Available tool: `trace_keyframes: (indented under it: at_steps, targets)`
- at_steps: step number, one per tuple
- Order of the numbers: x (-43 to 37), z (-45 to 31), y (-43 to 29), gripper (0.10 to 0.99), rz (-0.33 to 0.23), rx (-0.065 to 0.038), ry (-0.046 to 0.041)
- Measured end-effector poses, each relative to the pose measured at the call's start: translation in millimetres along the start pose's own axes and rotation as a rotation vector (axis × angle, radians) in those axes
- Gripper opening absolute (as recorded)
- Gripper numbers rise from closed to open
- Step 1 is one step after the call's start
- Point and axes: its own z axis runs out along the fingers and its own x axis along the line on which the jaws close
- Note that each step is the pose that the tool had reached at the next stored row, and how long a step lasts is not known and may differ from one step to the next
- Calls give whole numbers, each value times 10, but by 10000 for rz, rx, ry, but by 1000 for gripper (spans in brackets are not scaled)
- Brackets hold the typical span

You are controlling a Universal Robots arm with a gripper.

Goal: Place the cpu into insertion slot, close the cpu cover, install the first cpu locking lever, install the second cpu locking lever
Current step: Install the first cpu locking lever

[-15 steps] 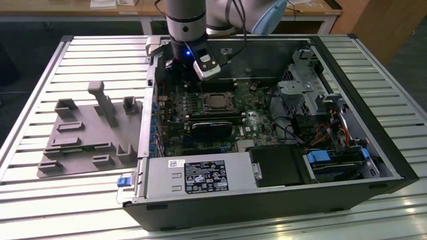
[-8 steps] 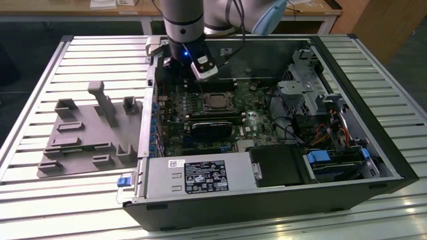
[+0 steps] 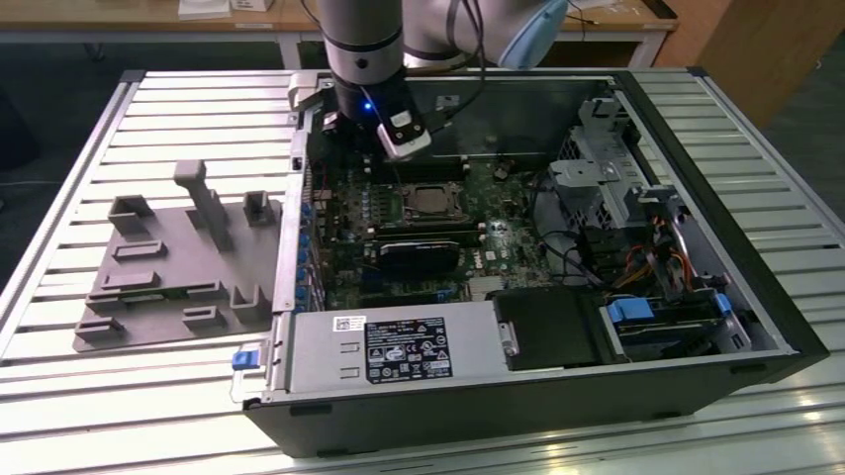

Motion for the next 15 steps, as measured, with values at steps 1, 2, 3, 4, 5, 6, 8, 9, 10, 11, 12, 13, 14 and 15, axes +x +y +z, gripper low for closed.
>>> trace_keyframes:
  at_steps: [1,2,3,4,5,6,8,9,10,11,12,13,14,15]
  targets:
    - [-8,1,1,102,1,-1,0]
    - [-19,1,2,102,2,-1,0]
    - [-33,2,3,102,3,0,0]
    - [-48,3,5,102,5,0,0]
    - [-61,5,6,102,5,-1,-1]
    - [-75,6,7,102,6,0,-1]
    - [-110,9,10,102,12,1,-2]
    - [-130,11,12,102,15,0,-3]
    - [-147,13,13,102,17,1,-3]
    - [-164,16,14,102,20,1,-3]
    - [-180,18,15,102,24,1,-5]
    - [-199,22,17,102,28,1,-6]
    - [-216,24,18,102,33,1,-6]
    - [-235,27,19,102,40,1,-8]
